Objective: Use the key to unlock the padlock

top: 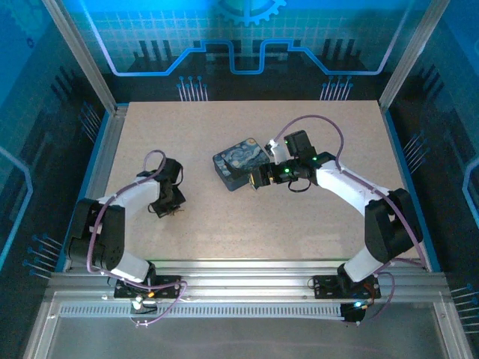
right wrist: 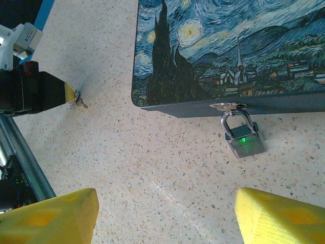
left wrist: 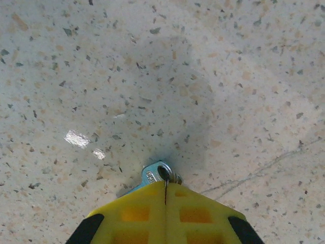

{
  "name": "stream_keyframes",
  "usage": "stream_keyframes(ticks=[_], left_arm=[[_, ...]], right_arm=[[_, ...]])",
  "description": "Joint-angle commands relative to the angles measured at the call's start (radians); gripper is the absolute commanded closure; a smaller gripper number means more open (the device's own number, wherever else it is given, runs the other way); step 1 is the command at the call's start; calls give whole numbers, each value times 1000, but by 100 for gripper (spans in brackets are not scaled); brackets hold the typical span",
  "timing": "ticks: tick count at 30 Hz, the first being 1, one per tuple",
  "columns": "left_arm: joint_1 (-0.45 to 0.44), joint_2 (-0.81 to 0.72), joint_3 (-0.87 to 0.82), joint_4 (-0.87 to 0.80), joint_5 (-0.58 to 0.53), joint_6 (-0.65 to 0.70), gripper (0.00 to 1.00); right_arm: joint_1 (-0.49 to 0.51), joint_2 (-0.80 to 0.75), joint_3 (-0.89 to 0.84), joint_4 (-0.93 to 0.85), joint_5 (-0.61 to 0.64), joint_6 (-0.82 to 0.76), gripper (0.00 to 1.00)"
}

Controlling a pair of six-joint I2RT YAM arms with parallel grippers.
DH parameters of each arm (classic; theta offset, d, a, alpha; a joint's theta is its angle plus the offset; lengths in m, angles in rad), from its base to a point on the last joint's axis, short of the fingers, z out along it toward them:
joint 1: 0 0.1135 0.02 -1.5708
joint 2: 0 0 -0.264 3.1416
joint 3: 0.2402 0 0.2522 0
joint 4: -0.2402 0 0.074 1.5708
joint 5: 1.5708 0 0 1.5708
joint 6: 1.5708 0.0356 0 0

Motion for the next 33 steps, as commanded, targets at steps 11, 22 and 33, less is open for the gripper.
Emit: stream_keyframes(ticks=[11,22,33], left_arm=[[-548,91,264,-39,93,-153,100],[-818,558,745,-6,130,-190,100],[-750,489,676,99,248,-209,75]], right_arm=[[-150,-122,-158,-31,-23,61,28],[-382,-270,-276,-160,14,94,33],[-412,-206,-330,-186,-14,100,54]])
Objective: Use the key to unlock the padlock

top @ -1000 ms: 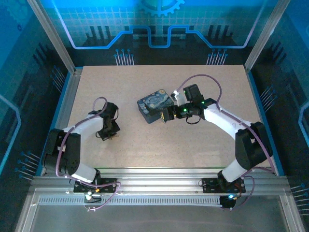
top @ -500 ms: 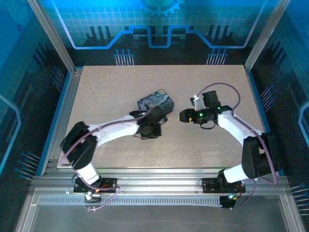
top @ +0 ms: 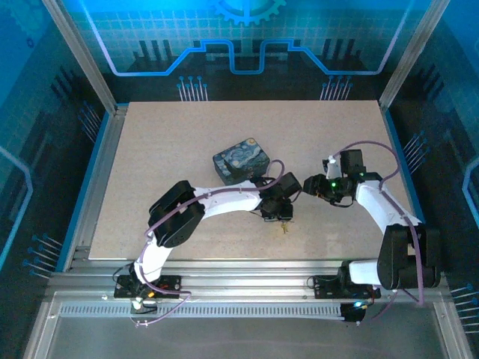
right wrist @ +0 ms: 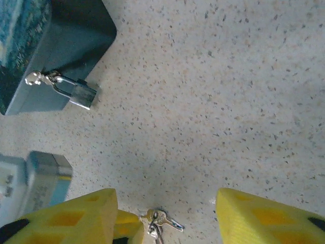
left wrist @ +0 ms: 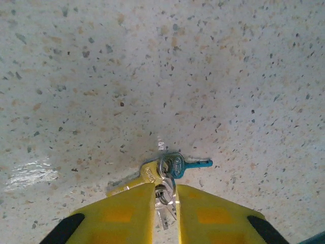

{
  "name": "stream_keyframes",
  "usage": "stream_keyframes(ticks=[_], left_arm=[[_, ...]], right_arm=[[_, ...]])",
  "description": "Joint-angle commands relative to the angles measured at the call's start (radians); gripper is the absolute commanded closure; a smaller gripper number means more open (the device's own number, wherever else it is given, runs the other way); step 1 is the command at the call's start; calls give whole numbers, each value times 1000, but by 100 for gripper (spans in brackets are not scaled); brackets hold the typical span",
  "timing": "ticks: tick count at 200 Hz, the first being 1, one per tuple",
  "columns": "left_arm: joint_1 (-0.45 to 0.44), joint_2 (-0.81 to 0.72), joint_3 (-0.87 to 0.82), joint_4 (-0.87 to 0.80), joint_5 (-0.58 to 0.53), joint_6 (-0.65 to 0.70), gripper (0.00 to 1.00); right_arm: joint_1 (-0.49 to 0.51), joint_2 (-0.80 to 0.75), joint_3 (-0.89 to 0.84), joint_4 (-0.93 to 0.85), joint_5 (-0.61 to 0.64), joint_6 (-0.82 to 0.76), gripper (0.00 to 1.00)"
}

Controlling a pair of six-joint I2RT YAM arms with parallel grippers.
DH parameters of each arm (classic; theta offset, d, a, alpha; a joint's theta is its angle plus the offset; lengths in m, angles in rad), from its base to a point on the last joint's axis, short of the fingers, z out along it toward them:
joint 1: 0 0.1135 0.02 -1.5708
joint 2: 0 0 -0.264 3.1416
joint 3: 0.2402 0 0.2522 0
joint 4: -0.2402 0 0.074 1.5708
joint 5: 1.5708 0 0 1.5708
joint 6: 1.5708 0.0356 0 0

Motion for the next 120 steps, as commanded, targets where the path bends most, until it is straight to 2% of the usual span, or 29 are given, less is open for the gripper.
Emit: stream_keyframes(ticks=[1,39,93,120], left_arm=[[58,-121,-84,22,48,6,73],[148,-280,-262,14,34,57,71],[220,-422,-414,-9,-17,107,67],[252,-437,-455,16,6,111,67]], right_arm=[[38,47,-29,-29,-25,10,54],[188,66,-60,-37,27,72,54],[365,-1,-112,-77,131,163,55],[393,18,-101,-86,158,171,56]])
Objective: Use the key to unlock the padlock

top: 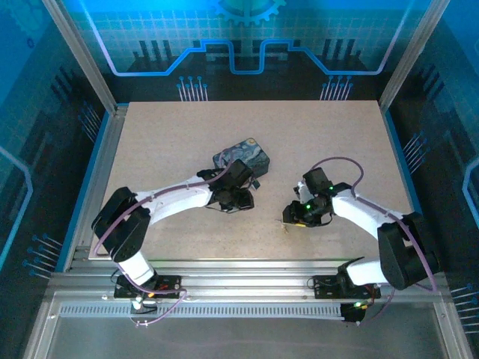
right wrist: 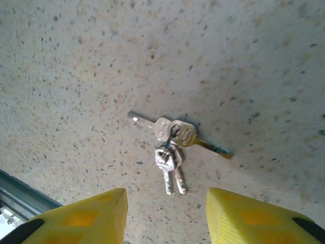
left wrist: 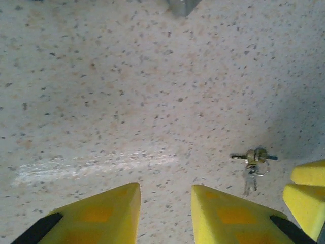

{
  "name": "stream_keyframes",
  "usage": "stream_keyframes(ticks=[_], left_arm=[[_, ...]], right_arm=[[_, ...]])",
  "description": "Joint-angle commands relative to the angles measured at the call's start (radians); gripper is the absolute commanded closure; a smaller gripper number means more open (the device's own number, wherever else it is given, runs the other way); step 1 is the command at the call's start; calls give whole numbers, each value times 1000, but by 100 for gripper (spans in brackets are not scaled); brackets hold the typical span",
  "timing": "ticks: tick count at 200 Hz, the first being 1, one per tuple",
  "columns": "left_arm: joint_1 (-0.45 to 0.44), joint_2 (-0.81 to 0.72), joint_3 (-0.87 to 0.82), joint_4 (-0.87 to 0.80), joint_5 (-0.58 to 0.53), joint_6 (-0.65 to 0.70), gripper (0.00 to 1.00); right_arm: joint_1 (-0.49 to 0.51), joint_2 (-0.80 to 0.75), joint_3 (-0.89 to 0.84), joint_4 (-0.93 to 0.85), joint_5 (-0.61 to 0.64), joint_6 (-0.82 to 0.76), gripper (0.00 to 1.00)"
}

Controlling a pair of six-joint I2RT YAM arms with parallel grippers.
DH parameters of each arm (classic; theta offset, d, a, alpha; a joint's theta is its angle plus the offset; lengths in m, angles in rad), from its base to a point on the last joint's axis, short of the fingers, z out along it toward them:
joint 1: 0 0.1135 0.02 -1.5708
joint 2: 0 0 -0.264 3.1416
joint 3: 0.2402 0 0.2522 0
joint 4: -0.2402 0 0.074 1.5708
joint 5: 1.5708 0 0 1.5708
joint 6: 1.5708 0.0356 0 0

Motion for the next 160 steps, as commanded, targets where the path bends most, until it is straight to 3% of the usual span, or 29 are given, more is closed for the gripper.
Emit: stream_keyframes(ticks=[1,56,117,160], left_arm=[[30,-28,-38,5,6,30,67],[29,-57,-49,-1,-8,54,67],[41,-106,-61,-63,-56,101,67],[88,-170,-99,-89,-66,117,67]], right_arm=[[23,-2,7,-32,49,38,56],[92,27,43,-10,86,36,59],[148,92,232,-127,168,-273,45],[151,222,288,-170,151,-357,45]])
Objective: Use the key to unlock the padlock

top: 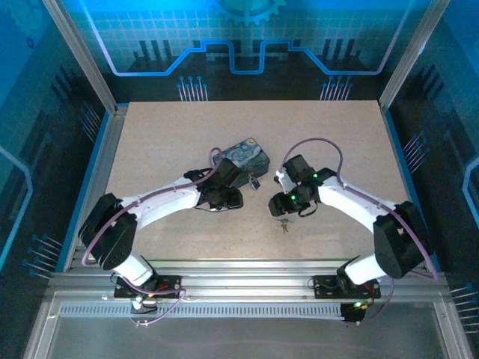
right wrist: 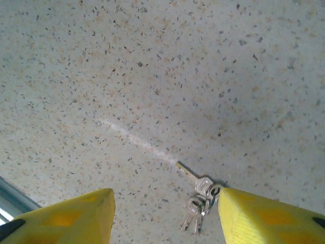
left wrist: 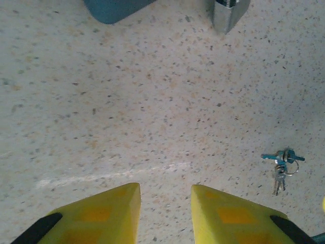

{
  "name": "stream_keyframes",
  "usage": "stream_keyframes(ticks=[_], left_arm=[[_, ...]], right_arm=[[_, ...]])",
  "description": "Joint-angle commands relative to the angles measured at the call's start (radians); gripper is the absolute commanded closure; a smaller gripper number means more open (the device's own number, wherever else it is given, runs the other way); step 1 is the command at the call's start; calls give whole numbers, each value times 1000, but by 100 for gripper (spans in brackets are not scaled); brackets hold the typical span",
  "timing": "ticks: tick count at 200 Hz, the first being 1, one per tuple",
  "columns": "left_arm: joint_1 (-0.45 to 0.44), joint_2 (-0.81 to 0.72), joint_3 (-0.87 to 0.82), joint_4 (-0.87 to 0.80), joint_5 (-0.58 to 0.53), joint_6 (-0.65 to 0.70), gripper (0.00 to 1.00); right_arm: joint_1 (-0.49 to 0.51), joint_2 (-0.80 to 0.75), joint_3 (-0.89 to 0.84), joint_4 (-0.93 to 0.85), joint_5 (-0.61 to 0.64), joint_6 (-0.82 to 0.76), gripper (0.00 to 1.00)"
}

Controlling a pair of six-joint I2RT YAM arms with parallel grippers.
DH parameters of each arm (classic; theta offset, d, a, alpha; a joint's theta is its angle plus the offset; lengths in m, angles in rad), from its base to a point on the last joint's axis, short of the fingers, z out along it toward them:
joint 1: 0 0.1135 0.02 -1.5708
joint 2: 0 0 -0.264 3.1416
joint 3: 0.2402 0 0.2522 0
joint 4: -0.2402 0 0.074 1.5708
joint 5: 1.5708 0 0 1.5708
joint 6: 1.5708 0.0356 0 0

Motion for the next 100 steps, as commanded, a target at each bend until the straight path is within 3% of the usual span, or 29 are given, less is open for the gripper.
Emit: stream_keyframes(ticks=[1,100], left_arm=[[25,-50,-25,-56,-29,35,67],[47,-88,-10,-98,-67,82,66]], right_arm=[[13,72,15,-74,4,-88,45],[35,161,-10,-75,104,-24,52]])
